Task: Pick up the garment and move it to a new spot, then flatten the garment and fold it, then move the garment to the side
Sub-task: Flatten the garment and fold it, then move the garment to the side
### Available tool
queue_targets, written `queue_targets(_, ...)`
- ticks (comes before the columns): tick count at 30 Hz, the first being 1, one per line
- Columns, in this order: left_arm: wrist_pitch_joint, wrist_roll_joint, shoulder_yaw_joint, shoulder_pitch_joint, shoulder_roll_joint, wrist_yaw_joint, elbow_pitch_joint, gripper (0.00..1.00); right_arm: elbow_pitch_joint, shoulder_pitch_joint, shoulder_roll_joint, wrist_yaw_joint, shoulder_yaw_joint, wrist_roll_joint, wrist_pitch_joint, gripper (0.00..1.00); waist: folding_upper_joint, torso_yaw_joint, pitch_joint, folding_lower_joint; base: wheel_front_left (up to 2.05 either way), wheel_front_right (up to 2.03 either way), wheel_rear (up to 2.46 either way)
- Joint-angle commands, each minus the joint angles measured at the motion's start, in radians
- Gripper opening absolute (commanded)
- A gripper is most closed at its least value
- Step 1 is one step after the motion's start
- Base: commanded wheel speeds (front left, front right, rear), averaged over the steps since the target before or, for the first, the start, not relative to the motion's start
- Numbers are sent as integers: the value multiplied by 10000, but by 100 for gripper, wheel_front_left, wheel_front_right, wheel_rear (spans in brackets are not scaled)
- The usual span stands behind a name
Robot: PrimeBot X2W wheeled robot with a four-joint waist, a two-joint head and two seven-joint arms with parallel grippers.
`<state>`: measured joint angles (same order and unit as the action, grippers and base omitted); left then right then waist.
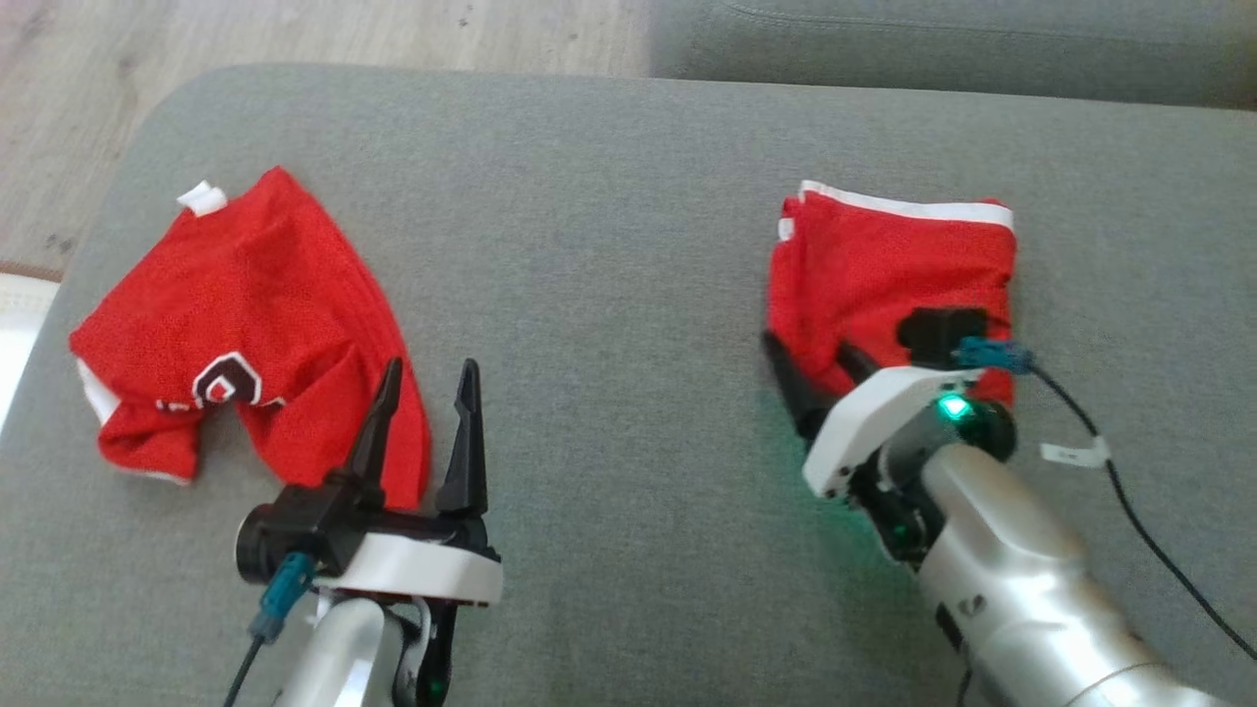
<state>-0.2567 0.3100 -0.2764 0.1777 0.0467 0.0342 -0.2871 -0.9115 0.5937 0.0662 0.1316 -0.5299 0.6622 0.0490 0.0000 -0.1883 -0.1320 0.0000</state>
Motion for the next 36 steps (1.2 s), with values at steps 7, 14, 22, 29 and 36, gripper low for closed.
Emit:
queue_targets(7,-51,11,578,380,35,34,381,100,721,189,-160,-9,-476,375,669,100,0,687,139,0,0,0,0)
queue_targets(14,-51,-40,719,604,35,65,790,100,829,426,555,-9,836,-896,1892,100,0,1386,231,0,0,0,0)
queue_targets(22,-51,-158,764,787,35,231,1168,100,2629,-749,1011,-9,3593,-3476,2120,100,0,2022,169,0,0,0,0)
queue_targets(29,-51,-350,898,560,35,372,1325,100,4809,-2739,-13,-9,5575,-5160,2125,100,0,2382,107,0,0,0,0)
queue_targets(36,-51,-405,928,192,35,403,1357,100,5578,-3596,-154,-9,5594,-5095,2126,100,0,2497,11,0,0,0,0)
